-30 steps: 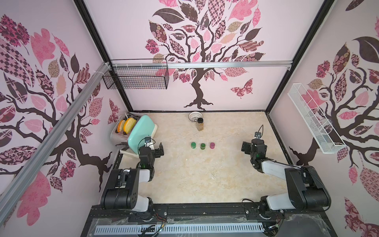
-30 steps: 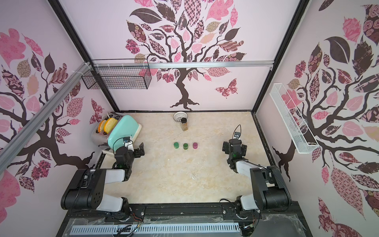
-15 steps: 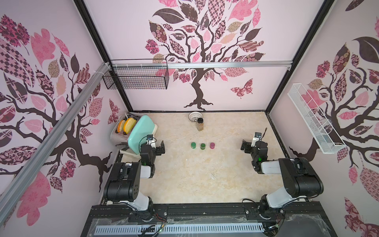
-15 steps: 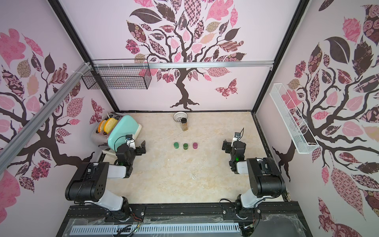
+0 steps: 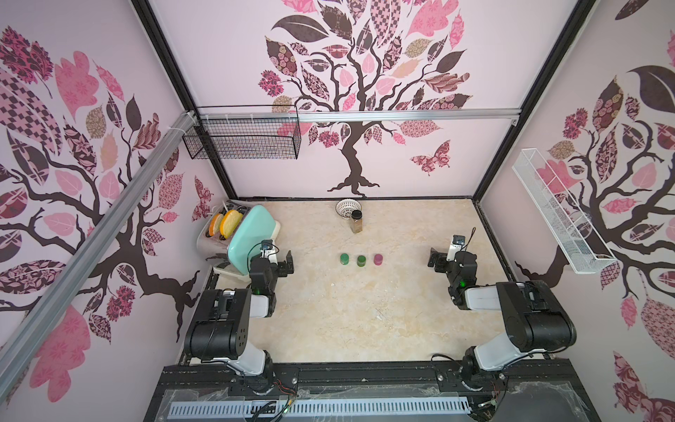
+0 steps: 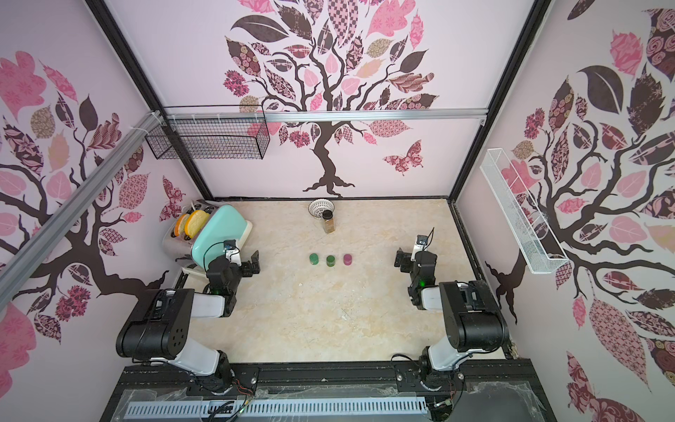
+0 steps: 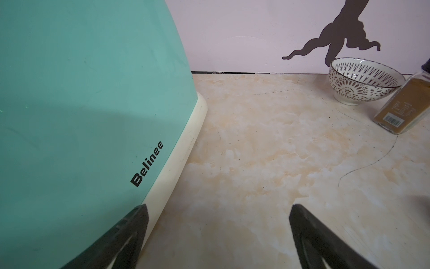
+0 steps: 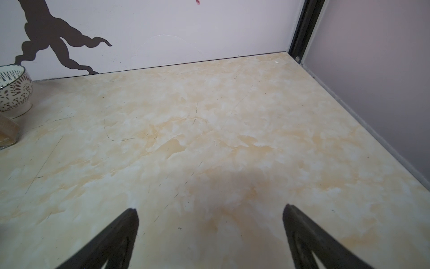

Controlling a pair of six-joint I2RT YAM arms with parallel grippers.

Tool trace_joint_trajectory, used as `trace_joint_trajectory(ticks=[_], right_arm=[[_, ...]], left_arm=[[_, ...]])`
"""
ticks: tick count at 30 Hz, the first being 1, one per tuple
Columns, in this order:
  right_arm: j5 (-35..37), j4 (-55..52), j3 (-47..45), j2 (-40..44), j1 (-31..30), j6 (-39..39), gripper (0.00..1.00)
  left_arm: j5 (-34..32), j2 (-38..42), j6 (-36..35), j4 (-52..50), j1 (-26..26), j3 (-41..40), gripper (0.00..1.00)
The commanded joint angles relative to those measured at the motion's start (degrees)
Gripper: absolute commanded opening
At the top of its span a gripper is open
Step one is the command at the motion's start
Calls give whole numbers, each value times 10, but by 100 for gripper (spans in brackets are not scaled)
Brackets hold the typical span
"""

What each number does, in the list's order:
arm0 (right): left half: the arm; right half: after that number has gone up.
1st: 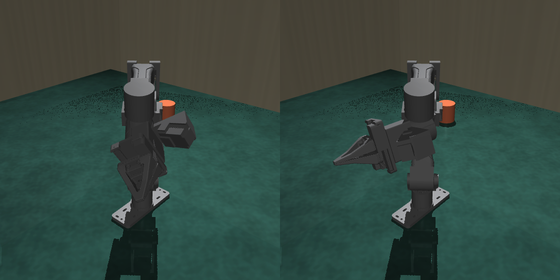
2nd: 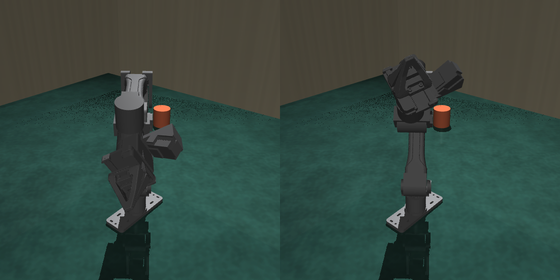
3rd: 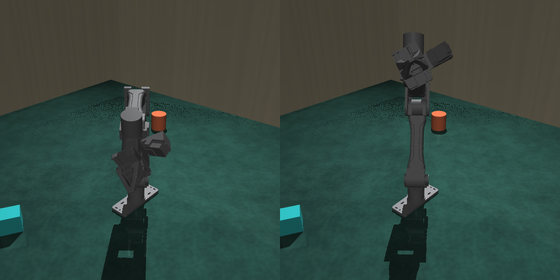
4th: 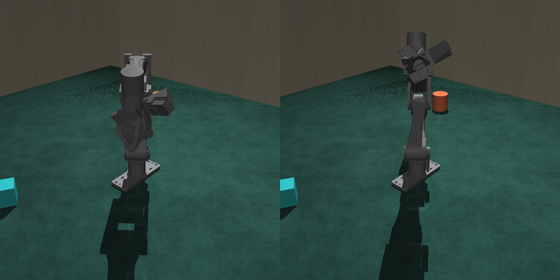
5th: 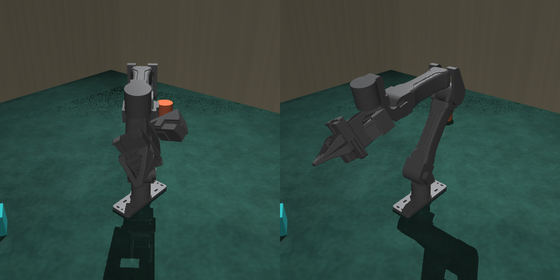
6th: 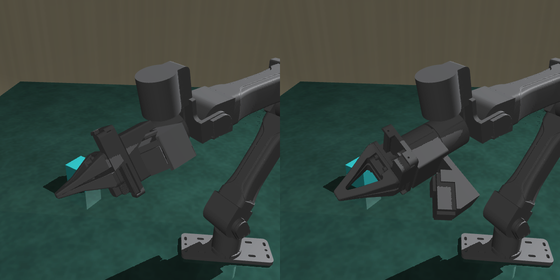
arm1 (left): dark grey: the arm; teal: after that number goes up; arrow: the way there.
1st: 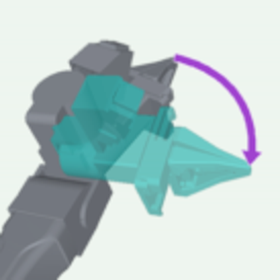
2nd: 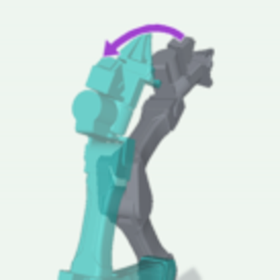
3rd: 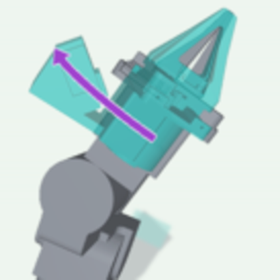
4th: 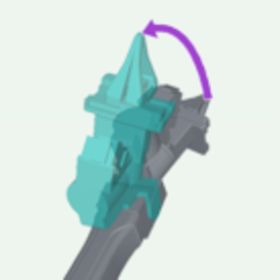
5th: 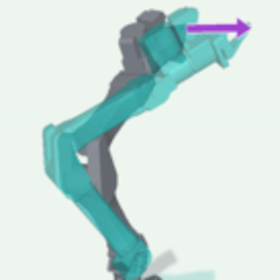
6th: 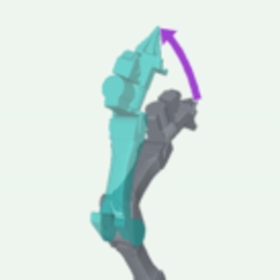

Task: Close the paint jar lid
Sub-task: Reset both arms

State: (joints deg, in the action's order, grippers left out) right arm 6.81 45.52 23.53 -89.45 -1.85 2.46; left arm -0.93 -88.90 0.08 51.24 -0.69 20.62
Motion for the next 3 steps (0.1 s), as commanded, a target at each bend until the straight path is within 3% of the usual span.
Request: trace_joint_trajectory(ticks=[1,3], right_arm=[[-7,8,8,6,1,4,100],[-6,9,7,6,0,4,100]], left_arm=[[4,-2,1,-3,-5,6,98],[3,6,2,-13,-5,11,98]])
